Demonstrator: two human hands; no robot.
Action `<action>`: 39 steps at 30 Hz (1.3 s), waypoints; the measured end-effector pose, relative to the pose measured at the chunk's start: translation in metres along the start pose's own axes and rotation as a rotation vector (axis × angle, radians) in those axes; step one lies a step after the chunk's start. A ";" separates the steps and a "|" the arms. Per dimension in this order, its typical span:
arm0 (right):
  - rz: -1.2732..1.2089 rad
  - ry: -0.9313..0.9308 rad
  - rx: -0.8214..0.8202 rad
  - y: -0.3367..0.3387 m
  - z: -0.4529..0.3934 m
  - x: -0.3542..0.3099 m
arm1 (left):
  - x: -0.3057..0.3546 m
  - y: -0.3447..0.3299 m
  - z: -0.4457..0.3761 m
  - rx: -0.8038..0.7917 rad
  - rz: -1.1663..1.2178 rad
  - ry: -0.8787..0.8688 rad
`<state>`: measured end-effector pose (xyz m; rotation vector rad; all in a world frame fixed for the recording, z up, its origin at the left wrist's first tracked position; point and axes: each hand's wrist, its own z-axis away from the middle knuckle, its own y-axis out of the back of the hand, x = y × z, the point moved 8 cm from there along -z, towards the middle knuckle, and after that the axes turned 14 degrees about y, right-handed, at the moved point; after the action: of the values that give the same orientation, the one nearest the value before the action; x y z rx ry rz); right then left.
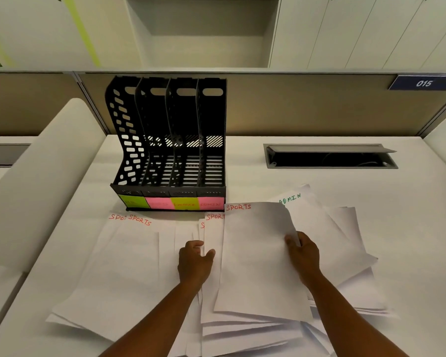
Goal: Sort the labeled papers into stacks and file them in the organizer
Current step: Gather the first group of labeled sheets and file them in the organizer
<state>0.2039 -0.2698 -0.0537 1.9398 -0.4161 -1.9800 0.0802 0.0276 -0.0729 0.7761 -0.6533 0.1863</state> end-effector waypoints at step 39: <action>-0.296 -0.052 -0.088 -0.016 0.005 -0.010 | -0.008 0.034 -0.009 -0.332 0.425 0.075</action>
<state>0.1985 -0.2508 -0.0513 1.9916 -0.0531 -2.1910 0.0653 0.0582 -0.0628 0.3025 -0.7493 0.4791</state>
